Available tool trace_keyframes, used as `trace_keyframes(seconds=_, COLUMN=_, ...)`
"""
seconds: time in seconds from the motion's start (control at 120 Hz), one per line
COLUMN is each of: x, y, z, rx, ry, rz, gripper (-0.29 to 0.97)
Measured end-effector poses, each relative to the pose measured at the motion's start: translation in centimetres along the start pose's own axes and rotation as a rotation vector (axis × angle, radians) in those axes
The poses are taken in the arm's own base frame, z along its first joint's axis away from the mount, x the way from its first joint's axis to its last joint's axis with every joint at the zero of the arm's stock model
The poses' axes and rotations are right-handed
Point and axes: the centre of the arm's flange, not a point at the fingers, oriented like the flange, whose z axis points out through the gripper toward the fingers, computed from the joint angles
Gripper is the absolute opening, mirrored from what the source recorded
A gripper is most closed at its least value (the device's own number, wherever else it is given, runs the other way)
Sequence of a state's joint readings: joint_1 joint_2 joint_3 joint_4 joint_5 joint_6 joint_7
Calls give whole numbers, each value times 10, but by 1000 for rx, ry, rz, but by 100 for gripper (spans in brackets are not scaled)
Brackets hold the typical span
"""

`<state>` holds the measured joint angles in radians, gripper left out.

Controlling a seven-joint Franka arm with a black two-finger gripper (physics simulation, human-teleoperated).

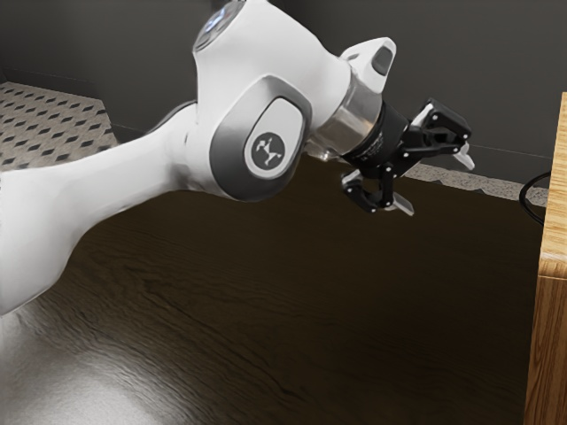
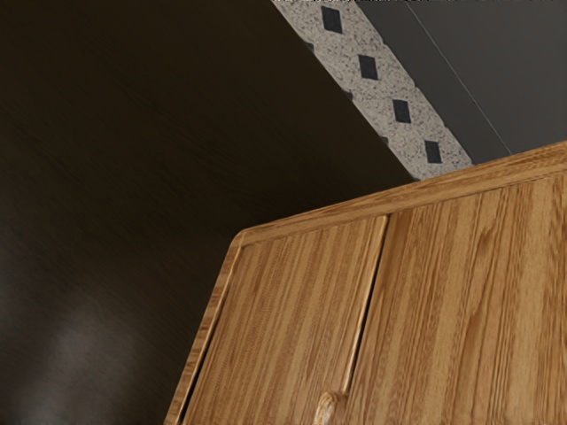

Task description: Pull the drawer handle with one arm to open the drawer

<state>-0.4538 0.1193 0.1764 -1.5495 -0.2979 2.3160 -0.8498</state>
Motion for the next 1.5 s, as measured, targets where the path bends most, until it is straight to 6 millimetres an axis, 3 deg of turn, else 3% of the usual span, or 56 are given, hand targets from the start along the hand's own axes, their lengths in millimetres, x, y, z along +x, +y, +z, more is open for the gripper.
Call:
trace_keyframes(seconds=0.283, x=-26, y=18, z=17, rx=-26, ry=-12, rz=16, gripper=68)
trace_keyframes(seconds=0.55, x=-28, y=18, z=24, rx=-27, ry=-10, rz=5, gripper=68)
trace_keyframes(seconds=0.783, x=-45, y=28, z=27, rx=-38, ry=-25, rz=19, gripper=68)
trace_keyframes(seconds=1.067, x=-54, y=30, z=34, rx=-52, ry=-32, rz=13, gripper=68)
trace_keyframes(seconds=1.5, x=-58, y=17, z=50, rx=-38, ry=-49, rz=-16, gripper=68)
